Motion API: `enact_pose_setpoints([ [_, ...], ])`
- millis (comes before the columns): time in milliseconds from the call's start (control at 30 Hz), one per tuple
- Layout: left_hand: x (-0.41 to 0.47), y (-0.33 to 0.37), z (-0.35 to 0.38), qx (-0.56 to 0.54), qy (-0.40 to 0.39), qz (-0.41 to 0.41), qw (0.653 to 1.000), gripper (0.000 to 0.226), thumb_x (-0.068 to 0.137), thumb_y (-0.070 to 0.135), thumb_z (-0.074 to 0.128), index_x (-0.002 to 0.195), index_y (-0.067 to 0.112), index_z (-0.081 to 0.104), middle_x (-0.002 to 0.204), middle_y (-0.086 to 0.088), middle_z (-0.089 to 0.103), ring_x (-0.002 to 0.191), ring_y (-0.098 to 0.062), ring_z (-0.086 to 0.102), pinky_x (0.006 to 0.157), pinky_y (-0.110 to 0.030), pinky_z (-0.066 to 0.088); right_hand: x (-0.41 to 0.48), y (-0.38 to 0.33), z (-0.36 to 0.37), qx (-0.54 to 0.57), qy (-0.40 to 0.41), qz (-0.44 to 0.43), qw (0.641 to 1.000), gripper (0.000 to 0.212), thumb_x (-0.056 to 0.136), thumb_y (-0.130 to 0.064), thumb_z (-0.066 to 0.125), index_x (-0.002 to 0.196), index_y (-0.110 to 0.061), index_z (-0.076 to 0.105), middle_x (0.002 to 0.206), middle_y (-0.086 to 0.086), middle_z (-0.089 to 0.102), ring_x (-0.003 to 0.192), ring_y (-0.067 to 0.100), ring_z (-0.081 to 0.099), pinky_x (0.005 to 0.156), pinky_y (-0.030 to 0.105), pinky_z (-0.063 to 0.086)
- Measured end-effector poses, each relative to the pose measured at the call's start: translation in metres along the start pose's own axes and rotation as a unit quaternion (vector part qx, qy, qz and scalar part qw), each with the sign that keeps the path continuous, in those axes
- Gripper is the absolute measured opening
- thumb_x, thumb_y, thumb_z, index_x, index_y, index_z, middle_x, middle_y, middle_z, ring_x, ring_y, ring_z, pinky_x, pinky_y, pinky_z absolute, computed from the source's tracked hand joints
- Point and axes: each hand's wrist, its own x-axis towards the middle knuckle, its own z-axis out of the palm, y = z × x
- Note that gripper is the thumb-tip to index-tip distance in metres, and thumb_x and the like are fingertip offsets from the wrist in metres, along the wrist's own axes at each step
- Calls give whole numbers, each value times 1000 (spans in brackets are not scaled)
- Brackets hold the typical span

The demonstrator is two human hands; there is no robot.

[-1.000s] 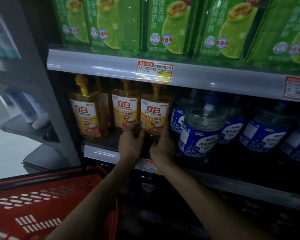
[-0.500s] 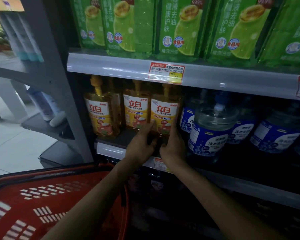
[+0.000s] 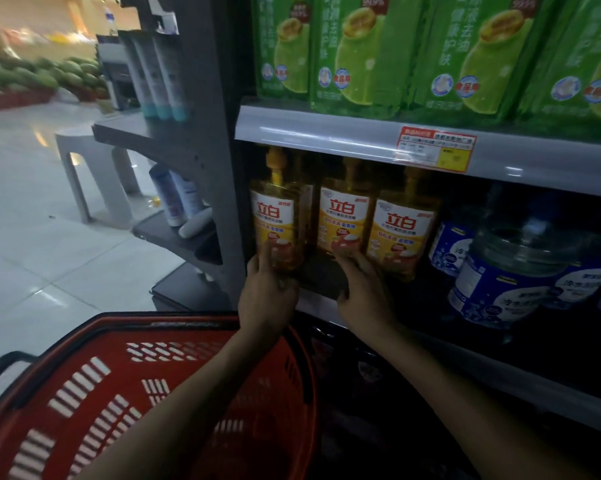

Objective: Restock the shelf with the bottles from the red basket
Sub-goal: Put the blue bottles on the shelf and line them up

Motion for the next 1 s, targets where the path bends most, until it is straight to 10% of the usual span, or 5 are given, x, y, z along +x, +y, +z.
enact_pose_setpoints([
  [233, 5, -7, 6, -41, -57, -19, 997, 92, 91, 31, 61, 164, 38, 6, 160, -3, 39, 129, -28, 56, 103, -50, 52, 8, -18, 12, 63, -78, -25, 995, 76, 95, -10, 62, 160, -26, 25, 166, -10, 17, 152, 11, 13, 124, 36, 21],
  [500, 4, -15, 8, -42, -71, 1, 997, 98, 76, 51, 50, 159, 52, -2, 168, 9, 28, 126, -31, 60, 103, -55, 51, 22, 5, 25, -178, -54, 5, 982, 75, 99, -64, 37, 162, -34, 10, 171, 1, -2, 157, 24, -11, 125, 53, 10],
  [1000, -11, 1, -19, 157, -143, 60, 975, 93, 94, 39, 64, 165, 33, 4, 167, -10, 26, 148, -34, 36, 117, -53, 33, -22, 4, -23, -179, -61, -18, 982, 78, 97, -48, 57, 162, -32, 17, 171, 9, -5, 157, 32, -5, 126, 53, 11],
])
